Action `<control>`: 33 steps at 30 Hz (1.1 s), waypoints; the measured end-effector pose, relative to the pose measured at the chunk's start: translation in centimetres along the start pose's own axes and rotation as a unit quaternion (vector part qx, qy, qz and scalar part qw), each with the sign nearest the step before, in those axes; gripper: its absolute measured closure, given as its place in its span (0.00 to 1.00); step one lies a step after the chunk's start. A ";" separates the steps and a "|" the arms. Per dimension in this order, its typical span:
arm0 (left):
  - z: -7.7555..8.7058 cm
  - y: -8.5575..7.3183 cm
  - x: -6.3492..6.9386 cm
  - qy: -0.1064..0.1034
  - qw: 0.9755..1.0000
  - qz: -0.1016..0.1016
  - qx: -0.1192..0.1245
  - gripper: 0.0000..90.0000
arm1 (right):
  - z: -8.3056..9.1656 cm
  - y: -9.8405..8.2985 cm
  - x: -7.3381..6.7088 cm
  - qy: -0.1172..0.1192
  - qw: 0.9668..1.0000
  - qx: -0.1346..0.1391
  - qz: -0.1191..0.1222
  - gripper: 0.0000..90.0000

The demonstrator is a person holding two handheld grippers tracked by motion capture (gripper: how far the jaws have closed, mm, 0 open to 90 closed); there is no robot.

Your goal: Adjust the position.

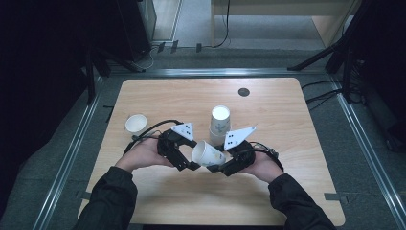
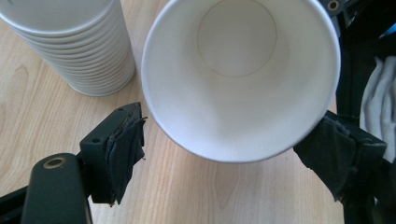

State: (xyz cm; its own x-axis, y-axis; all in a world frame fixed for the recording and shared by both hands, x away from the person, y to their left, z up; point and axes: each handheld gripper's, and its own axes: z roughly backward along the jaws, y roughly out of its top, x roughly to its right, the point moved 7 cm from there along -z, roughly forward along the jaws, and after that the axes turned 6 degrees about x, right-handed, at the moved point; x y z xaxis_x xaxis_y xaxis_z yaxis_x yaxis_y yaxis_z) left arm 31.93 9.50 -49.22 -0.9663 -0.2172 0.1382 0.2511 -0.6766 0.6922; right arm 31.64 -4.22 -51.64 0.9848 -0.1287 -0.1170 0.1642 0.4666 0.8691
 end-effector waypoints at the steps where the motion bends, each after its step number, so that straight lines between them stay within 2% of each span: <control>1: 0.2 -0.1 0.0 -0.002 1.000 0.001 0.006 0.19 | 0.1 0.1 0.0 0.000 1.000 0.001 -0.002 0.37; 5: 0.6 -0.2 0.1 -0.010 0.999 0.017 0.044 0.19 | 0.2 0.3 0.0 0.005 1.000 0.009 -0.004 0.37; 8: 0.6 -0.1 0.2 -0.015 0.997 0.026 0.075 0.19 | 0.2 0.4 0.0 0.007 1.000 0.012 -0.001 0.37; 13: 0.3 -0.1 0.3 -0.018 0.994 0.035 0.101 0.19 | 0.2 0.6 0.0 0.012 1.000 0.017 -0.004 0.37; 18: 0.1 0.3 0.4 -0.023 0.990 0.041 0.134 0.20 | 0.2 0.7 0.0 0.018 1.000 0.022 -0.007 0.37; 20: 0.1 0.3 0.4 -0.019 0.989 0.039 0.144 0.20 | 0.1 0.7 0.0 0.020 0.999 0.024 -0.007 0.37; 22: 0.1 0.4 0.4 -0.026 0.986 0.043 0.158 0.20 | 0.1 0.7 0.0 0.020 0.999 0.025 -0.008 0.37; 27: -0.2 0.6 0.4 -0.039 0.983 0.051 0.171 0.21 | 0.0 0.8 -0.1 0.027 0.999 0.031 -0.013 0.37; 30: -0.4 0.6 0.4 -0.042 0.983 0.050 0.172 0.22 | -0.1 0.7 -0.1 0.028 0.999 0.028 -0.014 0.37; 33: -0.5 0.6 0.5 -0.038 0.984 0.042 0.169 0.23 | -0.2 0.6 -0.1 0.028 0.999 0.024 -0.015 0.37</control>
State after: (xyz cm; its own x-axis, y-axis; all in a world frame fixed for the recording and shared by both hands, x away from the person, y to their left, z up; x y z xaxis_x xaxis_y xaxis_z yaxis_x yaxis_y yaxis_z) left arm 31.59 8.61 -49.07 -0.9473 -0.2005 0.2498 0.3105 -0.3830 0.8700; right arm 31.64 -3.78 -51.18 0.9814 -0.0922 -0.1686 0.1919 0.4208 0.8866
